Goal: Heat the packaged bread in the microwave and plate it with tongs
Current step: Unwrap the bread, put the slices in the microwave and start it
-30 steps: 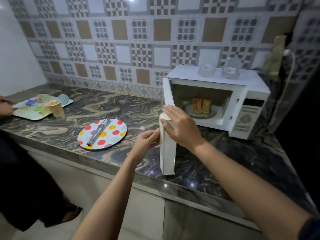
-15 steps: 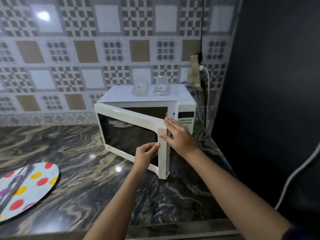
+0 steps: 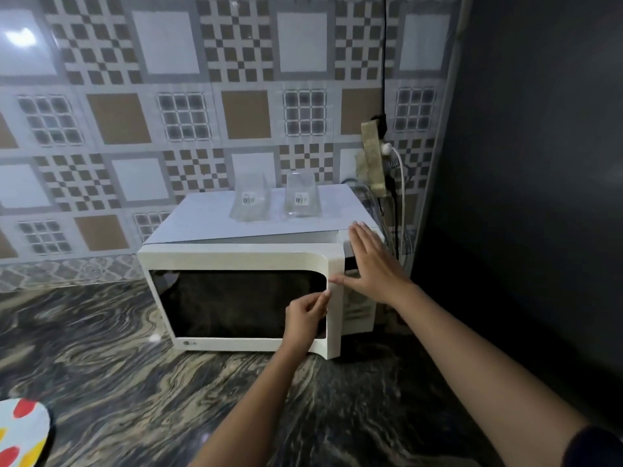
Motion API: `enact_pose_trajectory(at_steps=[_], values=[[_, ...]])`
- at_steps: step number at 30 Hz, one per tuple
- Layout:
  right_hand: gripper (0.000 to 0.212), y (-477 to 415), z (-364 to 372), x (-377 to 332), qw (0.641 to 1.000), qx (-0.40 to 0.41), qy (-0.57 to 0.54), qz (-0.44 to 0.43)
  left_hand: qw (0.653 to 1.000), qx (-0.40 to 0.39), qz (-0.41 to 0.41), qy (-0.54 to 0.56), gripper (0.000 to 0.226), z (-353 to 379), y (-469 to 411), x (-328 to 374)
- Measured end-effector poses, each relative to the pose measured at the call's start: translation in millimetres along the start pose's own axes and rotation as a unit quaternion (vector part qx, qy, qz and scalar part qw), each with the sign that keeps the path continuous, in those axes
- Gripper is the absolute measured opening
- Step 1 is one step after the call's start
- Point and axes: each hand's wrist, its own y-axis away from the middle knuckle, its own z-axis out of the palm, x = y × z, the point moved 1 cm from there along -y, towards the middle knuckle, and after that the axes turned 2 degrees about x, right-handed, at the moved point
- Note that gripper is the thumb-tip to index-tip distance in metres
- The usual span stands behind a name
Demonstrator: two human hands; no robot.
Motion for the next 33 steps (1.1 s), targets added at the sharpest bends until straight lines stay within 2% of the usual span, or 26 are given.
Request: enact_pose_trajectory(at_steps=[2,5,8,15,29,33], values=[[0.119,-11,4,7,0.999,-0.016,0.031,0.003,1.0,-0.014,0.006,-0.02,0.049,4,-6,-3],[0.121,-21,14,15,0.999,0.0,0.035,0.007,0.995,-0.043,0.024,-0.084,0.033,7,-15,-17],[0.123,-24,24,21,0.999,0.047,0.02,0.008,0.99,-0.039,0.024,-0.133,0.044,11,-18,-33],[0.1,-30,33,23,0.993,0.116,0.002,0.008,0.968,0.015,0.05,-0.246,0.033,26,-23,-35],[0.097,-37,37,22,0.989,0.148,-0.022,0.016,0.955,0.044,0.042,-0.291,0.03,37,-29,-30],[0.089,-38,40,22,0.986,0.162,-0.031,0.032,0.956,0.052,0.039,-0.285,0.031,40,-36,-31]])
